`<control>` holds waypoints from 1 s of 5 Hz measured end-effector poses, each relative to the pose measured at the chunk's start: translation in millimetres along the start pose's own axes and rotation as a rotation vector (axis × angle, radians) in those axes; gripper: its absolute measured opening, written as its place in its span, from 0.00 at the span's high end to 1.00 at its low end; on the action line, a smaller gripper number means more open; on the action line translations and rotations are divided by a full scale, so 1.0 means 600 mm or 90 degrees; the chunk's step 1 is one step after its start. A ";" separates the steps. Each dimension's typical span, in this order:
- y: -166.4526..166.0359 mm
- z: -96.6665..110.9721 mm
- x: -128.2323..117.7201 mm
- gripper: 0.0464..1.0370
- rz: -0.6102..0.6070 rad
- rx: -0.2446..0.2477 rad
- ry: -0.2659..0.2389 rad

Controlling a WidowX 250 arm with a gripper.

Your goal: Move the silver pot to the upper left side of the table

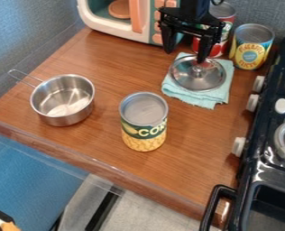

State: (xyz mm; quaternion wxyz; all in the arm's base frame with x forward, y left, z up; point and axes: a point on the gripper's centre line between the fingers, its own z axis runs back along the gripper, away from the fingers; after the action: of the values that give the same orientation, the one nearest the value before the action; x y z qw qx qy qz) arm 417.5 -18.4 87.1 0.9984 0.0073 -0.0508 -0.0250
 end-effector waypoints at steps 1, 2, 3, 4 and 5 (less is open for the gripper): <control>-0.002 -0.026 -0.009 0.04 0.000 -0.003 0.026; 0.020 -0.062 -0.063 0.04 0.019 -0.018 0.075; 0.066 -0.022 -0.101 0.04 0.092 -0.042 0.048; 0.090 -0.010 -0.150 0.04 0.123 -0.038 0.049; 0.136 -0.009 -0.189 0.04 0.162 -0.004 0.039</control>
State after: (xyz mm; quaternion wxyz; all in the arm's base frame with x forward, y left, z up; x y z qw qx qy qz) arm 309.2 69.1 71.7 0.9946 -0.0014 -0.0210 0.1018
